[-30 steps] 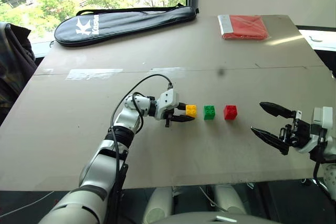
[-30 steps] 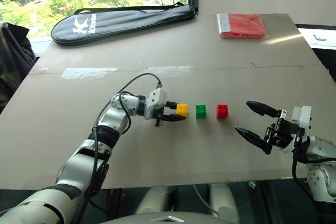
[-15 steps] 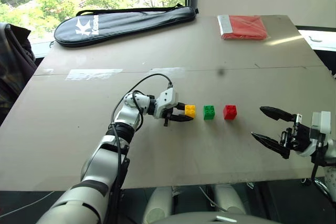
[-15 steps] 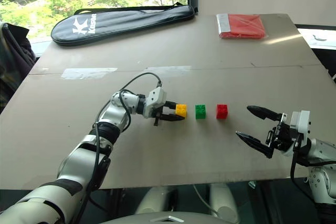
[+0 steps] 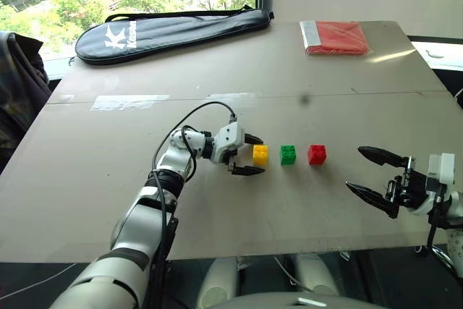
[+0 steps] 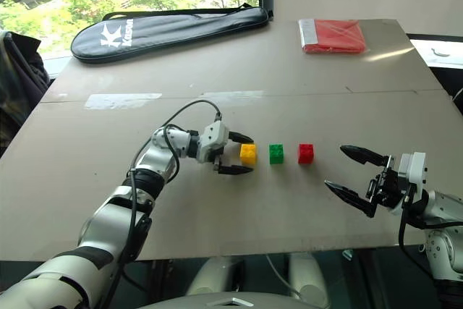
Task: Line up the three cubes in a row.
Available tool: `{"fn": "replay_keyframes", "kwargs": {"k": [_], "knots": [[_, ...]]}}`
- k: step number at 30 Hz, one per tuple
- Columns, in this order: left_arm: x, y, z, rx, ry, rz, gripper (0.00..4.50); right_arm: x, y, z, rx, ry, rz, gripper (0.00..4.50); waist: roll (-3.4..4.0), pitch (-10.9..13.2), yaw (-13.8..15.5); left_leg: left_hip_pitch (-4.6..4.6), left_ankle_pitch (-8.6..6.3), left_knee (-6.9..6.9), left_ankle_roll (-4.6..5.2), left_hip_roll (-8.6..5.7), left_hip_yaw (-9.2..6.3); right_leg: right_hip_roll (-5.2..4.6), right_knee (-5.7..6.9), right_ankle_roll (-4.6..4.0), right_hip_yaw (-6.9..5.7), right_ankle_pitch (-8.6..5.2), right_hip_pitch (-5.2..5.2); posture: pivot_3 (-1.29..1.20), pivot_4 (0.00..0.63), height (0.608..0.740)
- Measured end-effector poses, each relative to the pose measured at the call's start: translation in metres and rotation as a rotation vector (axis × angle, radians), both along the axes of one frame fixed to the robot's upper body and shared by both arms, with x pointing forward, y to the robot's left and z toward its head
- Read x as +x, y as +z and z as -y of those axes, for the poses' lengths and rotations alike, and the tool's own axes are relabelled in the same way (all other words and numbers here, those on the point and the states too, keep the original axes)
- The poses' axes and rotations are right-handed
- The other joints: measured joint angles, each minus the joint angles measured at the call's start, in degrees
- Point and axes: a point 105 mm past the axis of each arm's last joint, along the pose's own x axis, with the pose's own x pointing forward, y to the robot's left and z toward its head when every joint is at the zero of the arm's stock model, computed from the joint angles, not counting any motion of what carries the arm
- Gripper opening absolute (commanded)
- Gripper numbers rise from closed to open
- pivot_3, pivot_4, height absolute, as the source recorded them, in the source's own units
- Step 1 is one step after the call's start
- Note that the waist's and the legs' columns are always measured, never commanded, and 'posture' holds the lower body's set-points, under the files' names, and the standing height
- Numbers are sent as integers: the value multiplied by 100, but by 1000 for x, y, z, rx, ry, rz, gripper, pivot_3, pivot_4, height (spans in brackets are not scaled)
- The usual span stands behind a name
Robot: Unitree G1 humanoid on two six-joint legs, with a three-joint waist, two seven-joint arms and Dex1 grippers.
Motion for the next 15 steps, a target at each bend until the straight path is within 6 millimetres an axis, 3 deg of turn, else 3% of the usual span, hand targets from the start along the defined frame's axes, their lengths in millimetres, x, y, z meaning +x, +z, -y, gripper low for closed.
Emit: {"fn": "replay_keyframes", "kwargs": {"k": [8, 12, 15], "knots": [[-26, 15, -51, -41, 55, 0, 4459, -3, -4, 2, -21, -2, -21, 4500, 2, 1, 6, -3, 0, -1, 0, 20, -5, -2, -2, -1, 1, 0, -3, 0, 150, 740], [-46, 30, -78, -87, 203, 18, 4459, -3, -15, 11, -32, -21, -62, 4500, 5, 1, 22, -1, 0, -3, 0, 24, -5, -13, -5, -1, 1, -1, -1, 0, 150, 740], [-57, 20, -88, -101, 397, -3, 4459, -4, -28, 20, -45, -57, -108, 4500, 6, 1, 34, -1, -1, -5, 1, 22, -6, -25, -8, -1, -1, -1, -1, 0, 150, 740]]}}
